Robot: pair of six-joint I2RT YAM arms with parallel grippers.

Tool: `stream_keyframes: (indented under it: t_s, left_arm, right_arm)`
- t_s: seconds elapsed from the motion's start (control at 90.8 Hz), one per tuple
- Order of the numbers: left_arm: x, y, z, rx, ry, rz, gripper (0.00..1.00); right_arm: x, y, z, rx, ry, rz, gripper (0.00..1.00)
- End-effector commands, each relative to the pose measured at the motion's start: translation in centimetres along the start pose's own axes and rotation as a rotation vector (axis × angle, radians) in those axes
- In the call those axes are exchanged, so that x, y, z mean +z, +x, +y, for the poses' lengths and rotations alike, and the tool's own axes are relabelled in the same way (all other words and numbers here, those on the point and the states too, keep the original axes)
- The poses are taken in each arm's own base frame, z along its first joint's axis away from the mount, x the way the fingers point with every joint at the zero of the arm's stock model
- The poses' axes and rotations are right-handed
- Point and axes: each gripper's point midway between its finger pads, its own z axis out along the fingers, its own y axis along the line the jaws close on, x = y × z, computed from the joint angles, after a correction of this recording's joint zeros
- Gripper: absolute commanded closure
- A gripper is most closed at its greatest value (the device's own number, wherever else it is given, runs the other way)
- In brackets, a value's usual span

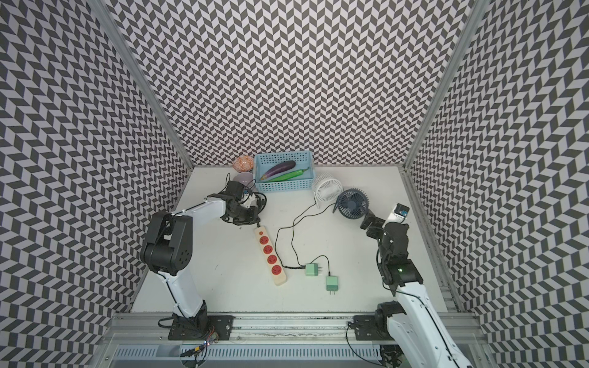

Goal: Plug the desk fan into the power strip
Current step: Adjust the socket at the center of the board.

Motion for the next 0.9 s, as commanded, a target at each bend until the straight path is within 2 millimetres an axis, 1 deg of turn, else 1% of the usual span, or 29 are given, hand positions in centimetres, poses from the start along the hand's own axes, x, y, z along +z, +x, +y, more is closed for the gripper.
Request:
stream_keyframes:
  t_s: [0.0, 0.044, 0.143, 0.198, 0.253, 0.319, 0.353, 0.397, 0.452, 0.496, 0.617, 0.716, 0.76, 0.892]
  left_arm:
    - [0.3, -1.4, -0.8, 0.083, 0.002, -0.024, 1.0]
    - [0.3, -1.4, -1.3, 0.102, 0.009, -0.024, 1.0]
    - [0.2, -1.2, -1.6, 0.109, 0.013, -0.024, 1.0]
    - [0.2, -1.0, -1.7, 0.106, 0.01, -0.023, 0.93]
    - [-0.4, -1.1, -1.8, 0.105, 0.002, -0.034, 0.78]
    - [-1.6, -1.3, -2.1, 0.108, -0.007, -0.063, 0.52]
    - [-2.1, -1.3, -2.2, 0.108, -0.015, -0.075, 0.42]
    - [-2.6, -1.1, -2.3, 0.104, -0.019, -0.084, 0.32]
    - [-2.9, -0.3, -2.7, 0.108, -0.017, -0.083, 0.26]
    - [-3.4, -0.1, -3.2, 0.124, -0.018, -0.093, 0.23]
    - [-3.4, 2.1, -4.0, 0.159, -0.031, -0.082, 0.17]
    - [-2.6, 3.7, -4.6, 0.196, -0.038, -0.054, 0.14]
    - [-2.2, 4.2, -4.7, 0.212, -0.053, -0.045, 0.13]
    - [-1.1, 4.6, -4.1, 0.2, -0.084, -0.019, 0.13]
  right_arm:
    - [-0.3, -1.1, 0.6, 0.016, -0.035, -0.053, 0.0]
    - [-0.2, -1.2, 0.7, 0.011, -0.032, -0.045, 0.0]
    - [-0.2, -1.0, 0.7, 0.009, -0.031, -0.044, 0.0]
    - [-0.4, -0.9, 0.7, 0.011, -0.039, -0.051, 0.0]
    - [-0.5, -1.1, 0.7, 0.012, -0.04, -0.053, 0.01]
    - [-0.4, -1.1, 0.8, 0.01, -0.036, -0.042, 0.0]
    - [-0.4, -1.0, 0.8, 0.011, -0.04, -0.044, 0.0]
    - [-0.5, -1.0, 0.8, 0.013, -0.048, -0.05, 0.01]
    - [-0.5, -1.0, 0.8, 0.012, -0.051, -0.055, 0.0]
    - [-0.4, -1.0, 0.9, 0.012, -0.05, -0.046, 0.01]
    - [-0.2, -1.0, 1.3, 0.01, -0.062, -0.037, 0.0]
    - [-0.2, -1.2, 1.3, 0.013, -0.065, -0.047, 0.0]
    - [-0.2, -1.3, 1.3, 0.011, -0.059, -0.044, 0.0]
    - [-0.5, -1.0, 1.0, 0.01, -0.057, -0.049, 0.0]
